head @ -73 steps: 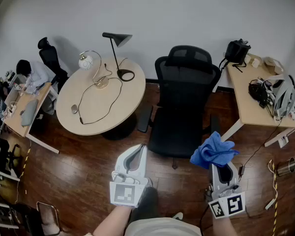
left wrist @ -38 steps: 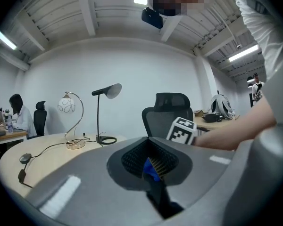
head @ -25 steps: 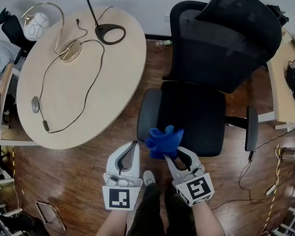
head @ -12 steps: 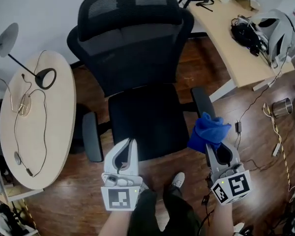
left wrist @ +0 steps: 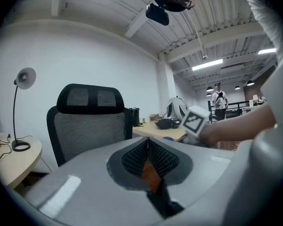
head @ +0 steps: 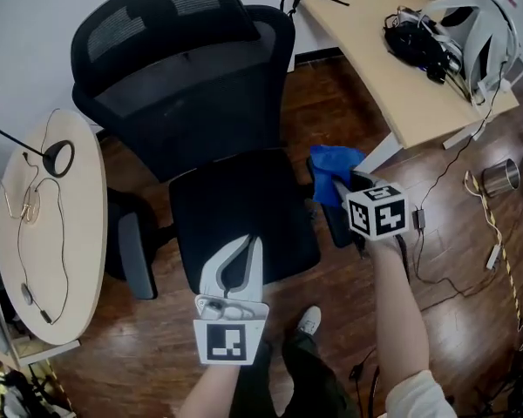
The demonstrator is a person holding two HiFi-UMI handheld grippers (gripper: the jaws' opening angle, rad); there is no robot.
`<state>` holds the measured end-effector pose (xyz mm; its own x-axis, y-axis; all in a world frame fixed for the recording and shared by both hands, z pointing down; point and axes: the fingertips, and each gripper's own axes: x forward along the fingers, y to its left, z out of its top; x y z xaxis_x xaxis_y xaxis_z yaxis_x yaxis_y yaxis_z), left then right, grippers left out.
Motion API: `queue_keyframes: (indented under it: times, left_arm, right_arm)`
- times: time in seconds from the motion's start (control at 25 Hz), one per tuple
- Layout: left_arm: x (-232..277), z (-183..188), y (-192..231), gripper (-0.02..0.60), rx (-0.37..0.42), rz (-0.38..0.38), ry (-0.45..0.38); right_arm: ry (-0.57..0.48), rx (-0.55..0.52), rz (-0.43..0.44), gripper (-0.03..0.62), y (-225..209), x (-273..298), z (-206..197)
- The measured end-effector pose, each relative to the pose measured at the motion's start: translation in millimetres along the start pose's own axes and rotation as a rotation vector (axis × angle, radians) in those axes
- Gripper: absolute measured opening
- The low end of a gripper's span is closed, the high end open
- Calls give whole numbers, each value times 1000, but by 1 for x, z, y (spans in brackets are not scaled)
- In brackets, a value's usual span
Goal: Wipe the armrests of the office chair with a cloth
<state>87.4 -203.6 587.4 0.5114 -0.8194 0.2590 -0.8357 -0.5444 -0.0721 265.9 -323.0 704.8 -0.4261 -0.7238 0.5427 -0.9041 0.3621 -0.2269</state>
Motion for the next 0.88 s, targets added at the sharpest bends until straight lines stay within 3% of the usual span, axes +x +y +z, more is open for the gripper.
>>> queue_keyframes:
  times: [0.12, 0.2, 0.36, 0.52, 0.6, 0.68, 0.76, 0.88]
  left_arm:
    - [1, -20, 0, 66, -16, 13, 13]
    - [-1, -34, 4, 66, -20, 22, 21]
    - [-7, -43, 16, 66, -27, 39, 31]
    - [-11, -39, 21, 66, -25, 31, 30]
    - [-10, -40, 17, 66, -29, 21, 34]
    - [-7, -41, 12, 66, -35, 10, 37]
    - [-7, -42, 9, 66, -35, 7, 30]
    - [-17, -36, 12, 66, -26, 23, 18]
  right_arm:
    - [252, 16, 25, 77, -29, 64, -27]
    - [325, -20, 22, 77, -32, 74, -32]
    - [288, -27, 63, 75, -15, 43, -43]
    - [213, -41, 37, 75, 17, -23, -94]
    - [143, -24, 8, 75, 27, -49, -116]
    - [12, -51, -20, 75, 37, -66, -113]
    - [-207, -124, -9, 75, 60, -85, -73]
    - [-625, -275, 62, 75, 122, -149, 19]
